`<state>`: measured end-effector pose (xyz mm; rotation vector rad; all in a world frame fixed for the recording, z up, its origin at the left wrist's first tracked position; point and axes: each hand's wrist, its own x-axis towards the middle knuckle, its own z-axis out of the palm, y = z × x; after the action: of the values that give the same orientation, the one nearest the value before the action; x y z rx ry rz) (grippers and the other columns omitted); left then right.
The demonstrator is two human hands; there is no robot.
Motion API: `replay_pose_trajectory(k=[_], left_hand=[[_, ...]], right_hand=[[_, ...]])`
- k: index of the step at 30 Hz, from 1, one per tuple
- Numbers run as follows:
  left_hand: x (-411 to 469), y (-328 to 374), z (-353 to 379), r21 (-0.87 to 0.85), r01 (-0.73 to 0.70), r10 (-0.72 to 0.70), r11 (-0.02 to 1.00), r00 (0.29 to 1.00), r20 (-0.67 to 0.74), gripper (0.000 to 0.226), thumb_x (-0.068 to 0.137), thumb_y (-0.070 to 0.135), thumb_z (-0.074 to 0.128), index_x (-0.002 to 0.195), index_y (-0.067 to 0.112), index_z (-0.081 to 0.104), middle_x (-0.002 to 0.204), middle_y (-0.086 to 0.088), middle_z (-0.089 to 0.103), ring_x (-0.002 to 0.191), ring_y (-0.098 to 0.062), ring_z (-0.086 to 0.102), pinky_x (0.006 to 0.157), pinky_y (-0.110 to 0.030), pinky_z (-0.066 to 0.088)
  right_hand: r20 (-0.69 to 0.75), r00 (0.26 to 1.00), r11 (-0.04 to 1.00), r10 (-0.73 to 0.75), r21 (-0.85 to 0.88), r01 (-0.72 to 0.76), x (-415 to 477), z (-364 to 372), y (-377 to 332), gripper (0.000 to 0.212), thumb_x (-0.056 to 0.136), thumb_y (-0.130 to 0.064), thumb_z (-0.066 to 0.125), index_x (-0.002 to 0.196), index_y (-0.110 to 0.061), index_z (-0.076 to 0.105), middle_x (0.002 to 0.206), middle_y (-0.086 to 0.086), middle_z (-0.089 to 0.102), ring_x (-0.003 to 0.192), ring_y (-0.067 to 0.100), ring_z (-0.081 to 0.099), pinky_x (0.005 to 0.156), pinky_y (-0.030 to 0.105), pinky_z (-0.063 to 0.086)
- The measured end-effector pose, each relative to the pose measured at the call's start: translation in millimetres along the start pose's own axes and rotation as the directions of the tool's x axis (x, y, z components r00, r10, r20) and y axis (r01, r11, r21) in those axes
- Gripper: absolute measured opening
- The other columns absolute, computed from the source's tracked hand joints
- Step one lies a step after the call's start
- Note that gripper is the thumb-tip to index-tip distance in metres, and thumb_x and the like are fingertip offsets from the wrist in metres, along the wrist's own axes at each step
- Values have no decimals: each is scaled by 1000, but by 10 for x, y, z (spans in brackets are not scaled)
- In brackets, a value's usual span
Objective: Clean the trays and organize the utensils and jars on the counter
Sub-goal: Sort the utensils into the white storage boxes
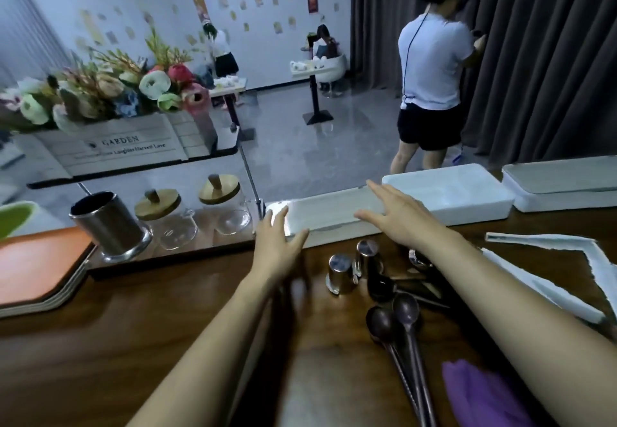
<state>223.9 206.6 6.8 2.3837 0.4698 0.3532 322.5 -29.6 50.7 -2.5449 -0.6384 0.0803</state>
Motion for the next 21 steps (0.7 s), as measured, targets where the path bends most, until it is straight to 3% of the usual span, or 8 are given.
replay_pose_trajectory(k=[3, 8, 15, 21], left_hand=[[37, -26, 35, -19, 91, -91, 996, 996, 8, 76, 91, 52, 61, 155, 16, 40, 161, -11, 32, 150, -29, 30, 122, -46, 28], [100, -71, 72, 52, 151, -149, 987, 988, -47, 63, 98, 43, 59, 154, 19, 41, 159, -5, 37, 139, -26, 47, 109, -40, 38], [52, 8, 86, -11, 177, -177, 984, 976, -129, 43, 99, 32, 63, 139, 19, 58, 141, -5, 61, 124, -24, 59, 90, -29, 38], [-93, 47, 31, -53, 138, -146, 989, 967, -207, 43, 96, 37, 68, 135, 20, 62, 135, -5, 65, 126, -24, 58, 90, -31, 39]], right_hand=[[55, 998, 999, 11, -37, -9, 190, 46, 147, 80, 92, -64, 54, 157, -29, 25, 160, 3, 34, 142, 30, 37, 108, 43, 34], [118, 993, 998, 21, -66, -13, 359, 108, 320, 74, 92, -59, 57, 154, -32, 27, 140, 12, 56, 125, 37, 51, 86, 41, 40], [124, 991, 997, 57, -60, -50, 383, 106, 330, 53, 94, -42, 63, 139, -16, 52, 133, 17, 59, 120, 39, 53, 93, 43, 44], [43, 999, 999, 31, 10, -32, 267, -54, 268, 59, 93, -36, 68, 147, -20, 49, 134, 14, 61, 122, 34, 54, 95, 41, 44]])
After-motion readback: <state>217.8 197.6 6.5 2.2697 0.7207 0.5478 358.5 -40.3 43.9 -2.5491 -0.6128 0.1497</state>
